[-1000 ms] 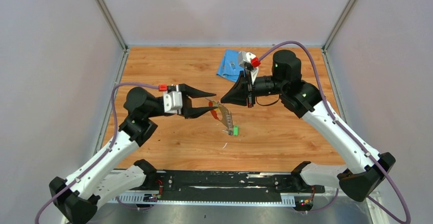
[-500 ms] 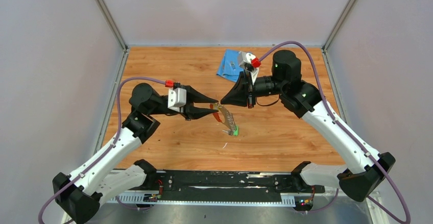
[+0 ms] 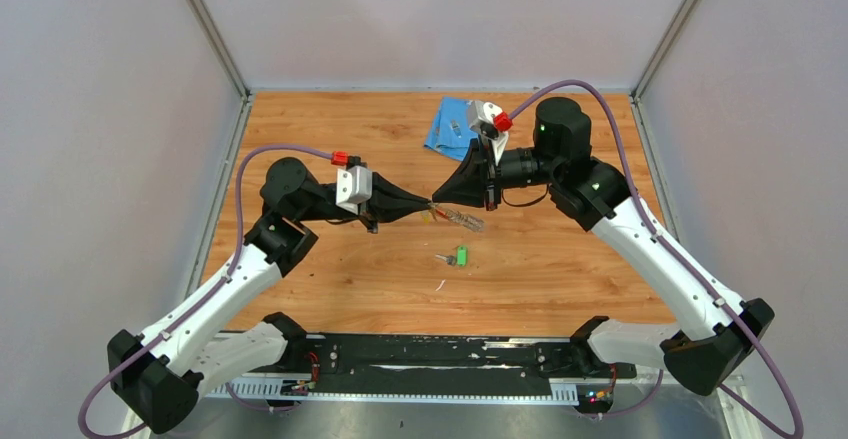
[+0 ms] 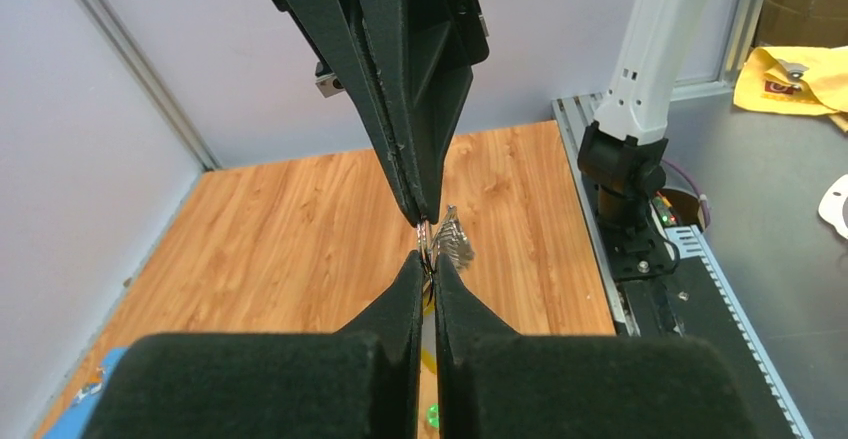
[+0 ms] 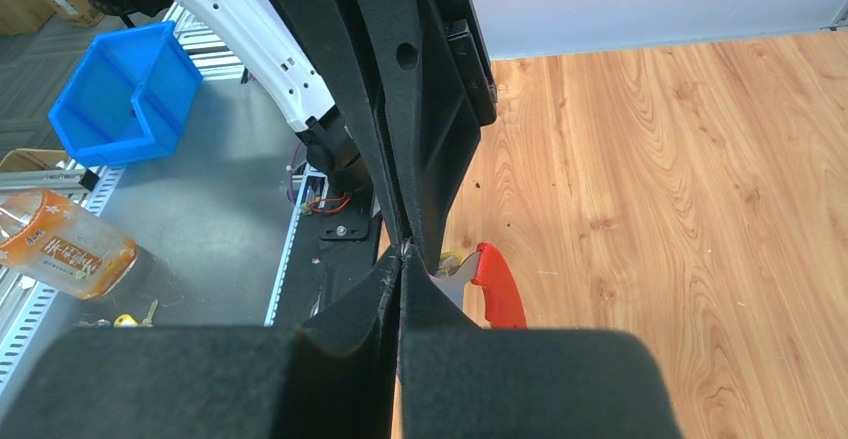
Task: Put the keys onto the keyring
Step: Adjust the key on the keyring.
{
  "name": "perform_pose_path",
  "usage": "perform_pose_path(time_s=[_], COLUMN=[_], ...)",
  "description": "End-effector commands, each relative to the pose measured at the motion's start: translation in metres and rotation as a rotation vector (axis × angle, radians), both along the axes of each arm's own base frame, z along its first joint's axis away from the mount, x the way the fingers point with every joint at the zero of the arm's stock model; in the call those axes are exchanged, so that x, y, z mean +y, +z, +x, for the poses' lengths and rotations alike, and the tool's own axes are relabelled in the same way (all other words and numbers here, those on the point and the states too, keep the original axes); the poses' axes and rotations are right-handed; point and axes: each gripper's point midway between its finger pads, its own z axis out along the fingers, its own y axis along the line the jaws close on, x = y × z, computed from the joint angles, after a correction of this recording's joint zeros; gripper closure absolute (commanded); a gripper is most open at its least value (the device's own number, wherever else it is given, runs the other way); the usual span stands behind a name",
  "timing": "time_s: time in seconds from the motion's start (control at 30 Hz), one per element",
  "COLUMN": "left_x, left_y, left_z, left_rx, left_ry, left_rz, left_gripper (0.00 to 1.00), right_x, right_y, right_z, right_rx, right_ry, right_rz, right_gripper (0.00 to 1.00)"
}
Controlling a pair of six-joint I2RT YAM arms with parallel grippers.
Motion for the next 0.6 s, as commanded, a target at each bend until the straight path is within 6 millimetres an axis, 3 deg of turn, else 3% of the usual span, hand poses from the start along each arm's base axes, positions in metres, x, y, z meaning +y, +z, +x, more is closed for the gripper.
perform_pose_path(time_s=[0.0,0.17,0.37,0.43,0.57], left_x=[0.000,-0.001,-0.001,-0.001,-0.001], left_y=[0.011,0.011,0.003,-0.002,-0.009], left_z=[0.004,0.002,0.007,0.008,0.008], left_rx=[0.006,0.058,0.124,0.148,0.182], left_ry=[0.011,0.002,-0.005,-0.001,0.000], left_rz=[-0.012,-0.010,0.029,0.055,0.094], left_gripper=[1.00,1.00,1.00,1.00,1.00], right_x=[0.000,-0.002,-0.016,-0.020,-0.022], right_y=[-0.002,-0.003,-0.008,-0.007,-0.008], right_z=[-0.002,-0.001,0.010,0.012,0.018], right_rx=[0.004,-0.011,-0.104,-0.151,-0.222], right_ry=[0.017,0.000,-0.091,-0.094,-0.083], right_rz=[0.009,-0.010,-0.099,-0.127,-0.171], right_gripper=[1.00,0.96,0.53,0.45,0.43])
